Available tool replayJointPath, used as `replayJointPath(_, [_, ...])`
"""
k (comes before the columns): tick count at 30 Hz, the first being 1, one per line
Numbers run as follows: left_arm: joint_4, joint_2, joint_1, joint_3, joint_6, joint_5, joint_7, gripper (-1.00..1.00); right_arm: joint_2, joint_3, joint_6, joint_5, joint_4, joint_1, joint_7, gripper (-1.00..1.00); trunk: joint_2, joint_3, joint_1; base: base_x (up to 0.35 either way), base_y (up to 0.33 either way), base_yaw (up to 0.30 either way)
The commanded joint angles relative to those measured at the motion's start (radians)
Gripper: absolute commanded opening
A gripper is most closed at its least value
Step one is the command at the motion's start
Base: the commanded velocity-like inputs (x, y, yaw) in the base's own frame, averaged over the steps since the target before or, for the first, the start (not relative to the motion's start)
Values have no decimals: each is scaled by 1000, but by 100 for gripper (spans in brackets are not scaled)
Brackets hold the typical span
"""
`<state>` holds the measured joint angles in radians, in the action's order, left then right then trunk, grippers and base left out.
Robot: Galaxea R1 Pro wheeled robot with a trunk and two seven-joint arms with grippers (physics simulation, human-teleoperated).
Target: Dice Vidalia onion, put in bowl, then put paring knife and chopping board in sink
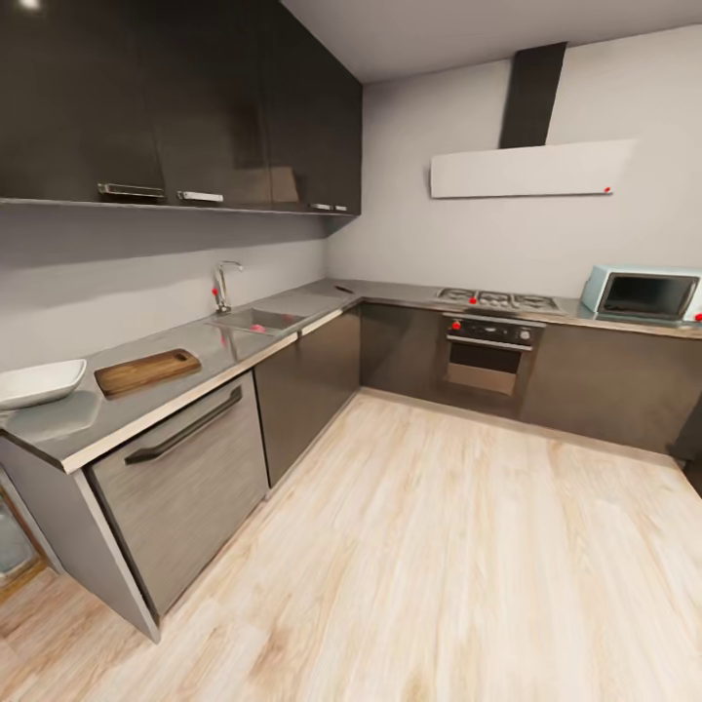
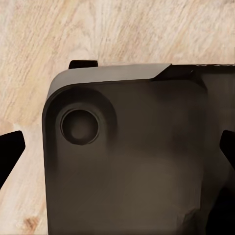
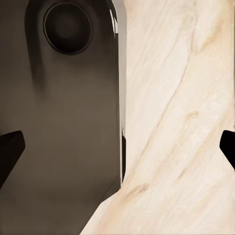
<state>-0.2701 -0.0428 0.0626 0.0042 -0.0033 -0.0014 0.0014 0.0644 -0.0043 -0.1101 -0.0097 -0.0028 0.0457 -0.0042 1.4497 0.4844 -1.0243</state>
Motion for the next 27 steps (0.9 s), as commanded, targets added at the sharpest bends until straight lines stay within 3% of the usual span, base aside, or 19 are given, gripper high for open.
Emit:
replayJointPath(1, [-1,0,0,0,0,0,0,100,0,0,-3,-1,0,0,0,100,0,1,-1,341,0,269])
replayJointPath(27, [-1,0,0,0,0,0,0,100,0,0,-3,-1,0,0,0,100,0,1,-1,341,-4,256])
